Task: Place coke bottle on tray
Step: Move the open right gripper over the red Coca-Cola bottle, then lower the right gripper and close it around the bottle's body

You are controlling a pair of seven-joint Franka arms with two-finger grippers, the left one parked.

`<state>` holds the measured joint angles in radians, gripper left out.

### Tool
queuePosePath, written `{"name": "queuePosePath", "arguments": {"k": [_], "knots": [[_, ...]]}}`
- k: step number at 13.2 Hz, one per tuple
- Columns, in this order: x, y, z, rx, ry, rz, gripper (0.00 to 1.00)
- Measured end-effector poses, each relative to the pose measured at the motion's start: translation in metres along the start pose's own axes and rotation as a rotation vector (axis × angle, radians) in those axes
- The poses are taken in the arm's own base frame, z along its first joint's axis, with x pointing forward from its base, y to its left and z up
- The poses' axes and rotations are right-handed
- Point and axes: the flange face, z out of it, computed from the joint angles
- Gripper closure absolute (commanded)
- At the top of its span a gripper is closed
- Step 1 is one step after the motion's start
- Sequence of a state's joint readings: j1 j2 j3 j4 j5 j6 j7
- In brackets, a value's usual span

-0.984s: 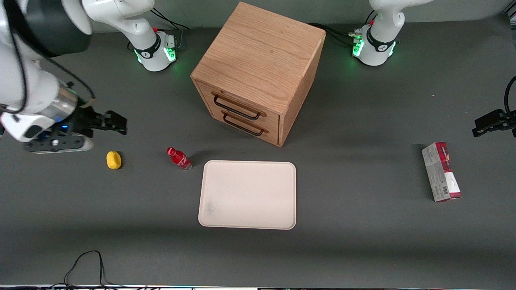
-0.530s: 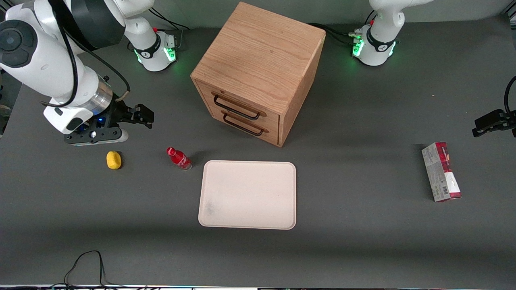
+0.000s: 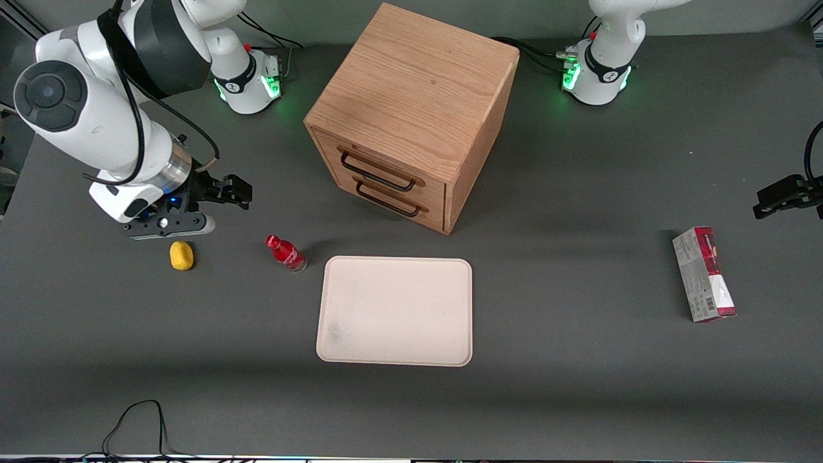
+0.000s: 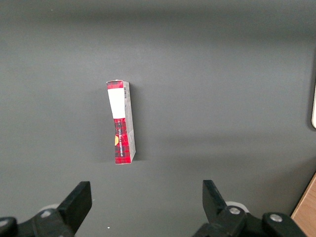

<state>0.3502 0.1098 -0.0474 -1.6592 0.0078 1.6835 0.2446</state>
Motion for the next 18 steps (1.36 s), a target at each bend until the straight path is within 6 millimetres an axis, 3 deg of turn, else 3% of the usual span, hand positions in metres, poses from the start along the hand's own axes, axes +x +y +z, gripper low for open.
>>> {"name": "queuePosePath", "arguments": {"k": [8, 15, 18], "knots": [[0.0, -0.01, 0.021, 0.005, 0.024, -0.017, 0.0], [0.003, -0.01, 0.072, 0.007, 0.035, -0.016, 0.0], [0.007, -0.012, 0.109, 0.009, 0.046, -0.016, 0.0]]}}
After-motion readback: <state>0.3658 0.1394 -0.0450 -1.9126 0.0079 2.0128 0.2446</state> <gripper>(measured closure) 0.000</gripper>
